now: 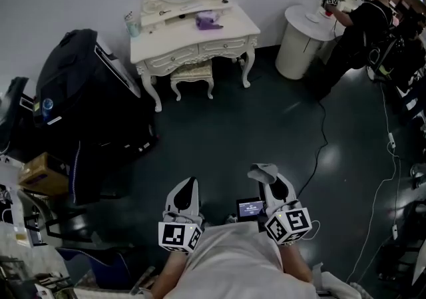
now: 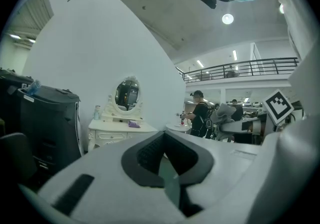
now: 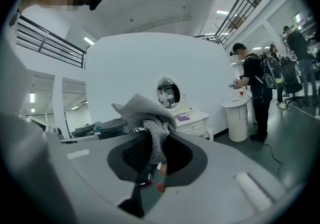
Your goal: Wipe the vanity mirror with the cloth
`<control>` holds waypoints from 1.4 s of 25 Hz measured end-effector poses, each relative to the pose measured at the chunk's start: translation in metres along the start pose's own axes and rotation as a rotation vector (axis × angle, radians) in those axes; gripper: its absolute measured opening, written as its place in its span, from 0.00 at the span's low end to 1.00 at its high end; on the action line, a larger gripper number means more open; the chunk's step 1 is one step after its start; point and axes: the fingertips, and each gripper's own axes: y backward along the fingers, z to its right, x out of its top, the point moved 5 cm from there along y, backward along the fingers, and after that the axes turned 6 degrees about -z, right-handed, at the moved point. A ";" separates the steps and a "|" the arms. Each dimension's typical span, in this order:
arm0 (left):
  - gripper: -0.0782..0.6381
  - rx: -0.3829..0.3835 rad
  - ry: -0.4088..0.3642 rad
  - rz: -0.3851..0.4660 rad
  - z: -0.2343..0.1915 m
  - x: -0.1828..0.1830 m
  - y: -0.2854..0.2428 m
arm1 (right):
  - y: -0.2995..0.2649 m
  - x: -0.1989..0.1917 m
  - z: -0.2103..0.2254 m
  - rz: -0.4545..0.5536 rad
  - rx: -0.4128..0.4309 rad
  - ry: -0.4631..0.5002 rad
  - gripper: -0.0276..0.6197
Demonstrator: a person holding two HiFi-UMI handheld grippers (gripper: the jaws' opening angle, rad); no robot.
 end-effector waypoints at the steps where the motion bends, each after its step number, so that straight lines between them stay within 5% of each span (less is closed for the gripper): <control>1: 0.11 0.005 -0.002 0.000 0.006 -0.001 0.000 | 0.005 -0.001 0.005 -0.001 0.001 -0.006 0.14; 11: 0.11 -0.028 -0.036 0.002 0.007 0.006 -0.039 | -0.017 0.007 0.030 0.027 0.013 -0.048 0.15; 26: 0.11 -0.107 -0.018 0.086 -0.133 0.082 -0.167 | -0.189 0.072 0.007 0.034 -0.045 -0.054 0.15; 35: 0.11 -0.064 -0.014 0.065 -0.193 0.098 -0.195 | -0.265 0.077 -0.006 -0.009 -0.060 -0.093 0.15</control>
